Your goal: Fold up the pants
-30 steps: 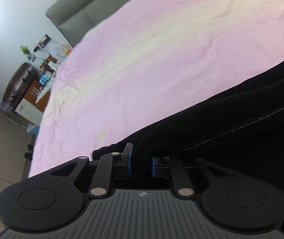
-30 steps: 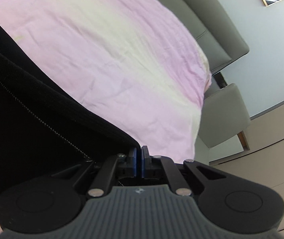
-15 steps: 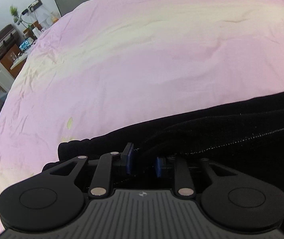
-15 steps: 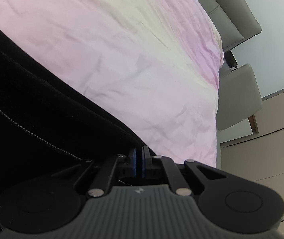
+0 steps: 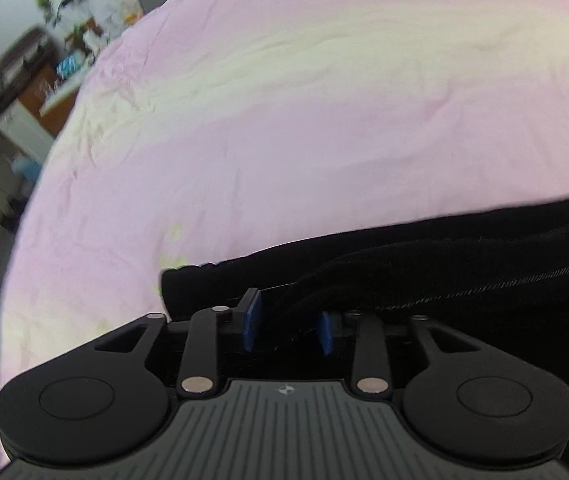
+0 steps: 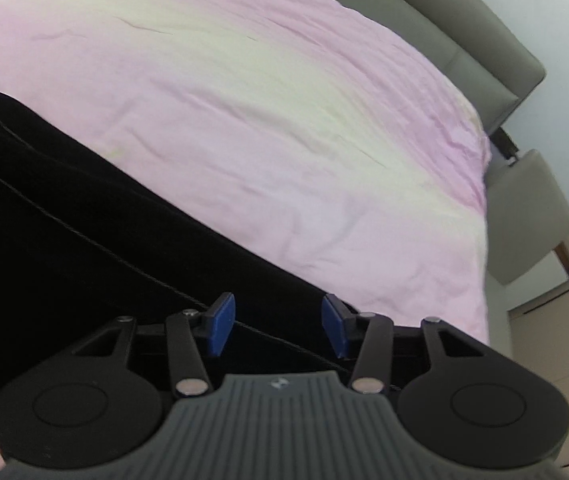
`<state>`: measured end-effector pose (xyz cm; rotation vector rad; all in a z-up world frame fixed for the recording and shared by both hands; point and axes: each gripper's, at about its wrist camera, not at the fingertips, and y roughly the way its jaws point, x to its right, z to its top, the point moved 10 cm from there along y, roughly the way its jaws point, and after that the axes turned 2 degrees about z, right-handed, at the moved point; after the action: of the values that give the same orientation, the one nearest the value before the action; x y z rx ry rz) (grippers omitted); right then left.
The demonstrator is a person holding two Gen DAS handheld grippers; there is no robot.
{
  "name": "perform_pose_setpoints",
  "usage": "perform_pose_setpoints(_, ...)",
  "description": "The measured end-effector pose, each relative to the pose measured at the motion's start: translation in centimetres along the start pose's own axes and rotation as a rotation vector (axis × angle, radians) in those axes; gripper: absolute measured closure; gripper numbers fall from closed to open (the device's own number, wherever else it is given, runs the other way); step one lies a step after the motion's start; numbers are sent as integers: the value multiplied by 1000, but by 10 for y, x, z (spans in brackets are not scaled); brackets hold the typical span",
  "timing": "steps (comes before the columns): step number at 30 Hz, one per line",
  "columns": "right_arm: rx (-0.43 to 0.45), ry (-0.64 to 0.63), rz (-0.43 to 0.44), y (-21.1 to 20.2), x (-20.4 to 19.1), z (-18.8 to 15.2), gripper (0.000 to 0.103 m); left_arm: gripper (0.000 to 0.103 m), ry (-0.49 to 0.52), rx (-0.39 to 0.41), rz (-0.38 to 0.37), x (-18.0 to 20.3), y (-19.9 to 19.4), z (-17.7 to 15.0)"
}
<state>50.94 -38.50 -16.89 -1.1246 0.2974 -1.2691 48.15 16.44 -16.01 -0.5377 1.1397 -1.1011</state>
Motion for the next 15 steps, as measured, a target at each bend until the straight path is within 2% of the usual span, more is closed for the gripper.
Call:
perform_pose_setpoints(1,8,3,56,-4,-20,4,59,27,136,19,131,2,-1,0)
perform_pose_setpoints(2,13,3,106,-6,-37,7,59,23,255,61,241,3,-2,4)
perform_pose_setpoints(3,15,-1,147,-7,-53,10,59,25,295,85,275,5,-5,6)
perform_pose_setpoints(4,14,-14,189,-7,-72,14,59,26,277,97,271,3,-8,8)
perform_pose_setpoints(7,0,-42,278,-1,-117,22,62,26,155,86,181,-11,-10,8)
perform_pose_setpoints(9,-5,-45,304,8,-138,29,67,26,125,100,152,-20,-9,5)
perform_pose_setpoints(15,7,90,354,40,-160,63,67,26,32,135,14,-38,-2,-20)
